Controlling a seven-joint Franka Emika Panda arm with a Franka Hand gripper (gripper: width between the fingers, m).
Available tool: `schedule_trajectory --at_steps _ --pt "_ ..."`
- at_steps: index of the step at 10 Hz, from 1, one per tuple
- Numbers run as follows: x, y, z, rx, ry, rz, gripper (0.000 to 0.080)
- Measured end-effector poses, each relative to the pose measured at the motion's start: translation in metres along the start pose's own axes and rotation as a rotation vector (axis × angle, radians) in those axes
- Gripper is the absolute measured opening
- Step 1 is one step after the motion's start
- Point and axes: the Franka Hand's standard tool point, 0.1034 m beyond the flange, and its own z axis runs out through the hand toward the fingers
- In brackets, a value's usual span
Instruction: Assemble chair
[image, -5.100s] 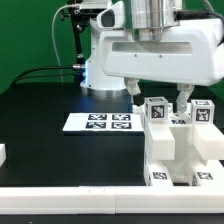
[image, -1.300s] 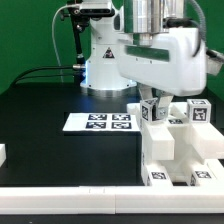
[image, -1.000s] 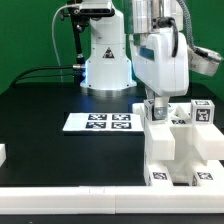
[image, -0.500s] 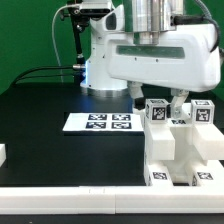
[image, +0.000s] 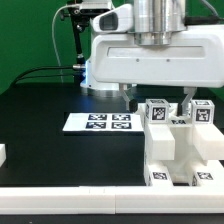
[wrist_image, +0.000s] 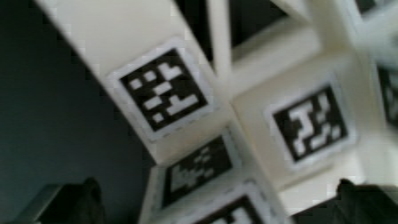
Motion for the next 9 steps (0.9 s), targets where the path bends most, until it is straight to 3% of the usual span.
schedule_trajectory --at_steps 3,4,5,6,9 --pt "0.0003 -0.0008 0.0007 -0.005 0.005 -0.034 0.0649" --pt "0.0000 -0.0011 0.0011 -0.003 0.004 0.025 0.0530" --pt "0.0001 -0.0004 0.0013 -0.004 0.005 0.132 0.0332" --pt "0.0009 0.0029 0.0009 -0.007 0.001 0.231 0.0264" --pt "0.0011 0.0037 0.0026 -0.010 -0.005 0.739 0.0264"
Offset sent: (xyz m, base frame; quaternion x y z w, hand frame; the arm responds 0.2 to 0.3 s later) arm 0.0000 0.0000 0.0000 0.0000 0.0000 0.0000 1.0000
